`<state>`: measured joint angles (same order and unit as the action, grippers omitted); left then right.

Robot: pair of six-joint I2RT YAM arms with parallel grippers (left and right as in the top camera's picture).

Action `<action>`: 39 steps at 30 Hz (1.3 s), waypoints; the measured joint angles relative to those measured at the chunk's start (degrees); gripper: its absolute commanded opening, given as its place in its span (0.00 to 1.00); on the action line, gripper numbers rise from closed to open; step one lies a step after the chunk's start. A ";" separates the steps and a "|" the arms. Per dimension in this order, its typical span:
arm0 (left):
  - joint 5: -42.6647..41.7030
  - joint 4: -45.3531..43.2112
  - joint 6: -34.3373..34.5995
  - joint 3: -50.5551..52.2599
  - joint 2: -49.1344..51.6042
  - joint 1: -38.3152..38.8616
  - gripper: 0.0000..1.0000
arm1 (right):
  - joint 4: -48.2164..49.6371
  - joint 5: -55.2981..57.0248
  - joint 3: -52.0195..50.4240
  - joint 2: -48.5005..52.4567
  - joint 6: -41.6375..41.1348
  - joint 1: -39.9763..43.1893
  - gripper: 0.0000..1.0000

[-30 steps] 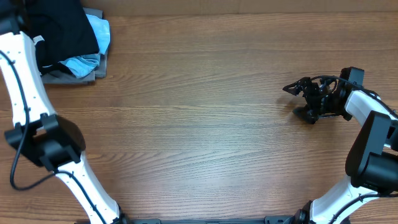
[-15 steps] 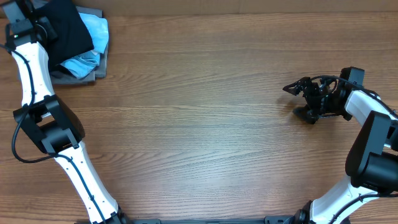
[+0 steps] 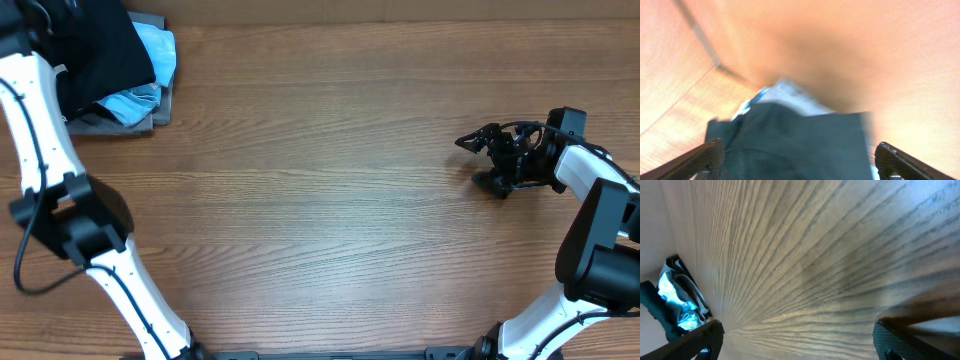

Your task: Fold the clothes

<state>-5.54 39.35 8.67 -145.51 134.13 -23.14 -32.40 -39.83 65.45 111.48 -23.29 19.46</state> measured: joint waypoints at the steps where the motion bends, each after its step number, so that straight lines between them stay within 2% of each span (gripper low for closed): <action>1: -2.36 0.61 0.07 -0.26 -2.05 0.17 1.00 | 1.33 0.35 0.00 0.00 0.02 0.02 1.00; 8: -23.63 6.82 0.94 -1.66 -14.91 0.68 1.00 | 9.20 4.04 0.00 0.13 0.24 0.04 1.00; 13: -36.48 8.72 2.23 -1.97 -18.38 0.83 1.00 | 6.64 1.33 -0.02 0.15 -2.78 0.07 1.00; 16: -40.65 10.32 2.60 -1.97 -18.43 0.94 1.00 | 5.99 -5.25 -0.26 0.57 -5.25 0.31 1.00; 20: -43.43 14.97 3.21 -1.97 -18.36 0.94 1.00 | 9.94 -17.84 -0.59 0.50 -6.40 0.55 1.00; 24: -44.59 18.40 3.34 -1.97 -18.36 0.94 1.00 | 4.02 -20.52 -0.72 -2.93 -4.50 0.42 1.00; 27: -45.03 20.87 3.41 -1.97 -18.36 0.94 1.00 | -2.56 -17.27 -1.05 -11.58 -1.95 0.35 1.00; 39: -45.33 22.40 3.43 -1.97 -18.36 0.94 1.00 | -19.91 9.20 -0.74 -63.71 1.99 0.37 1.00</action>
<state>-50.87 61.76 12.10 -147.48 115.77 -22.20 -52.31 -30.63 64.71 47.77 -21.30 19.84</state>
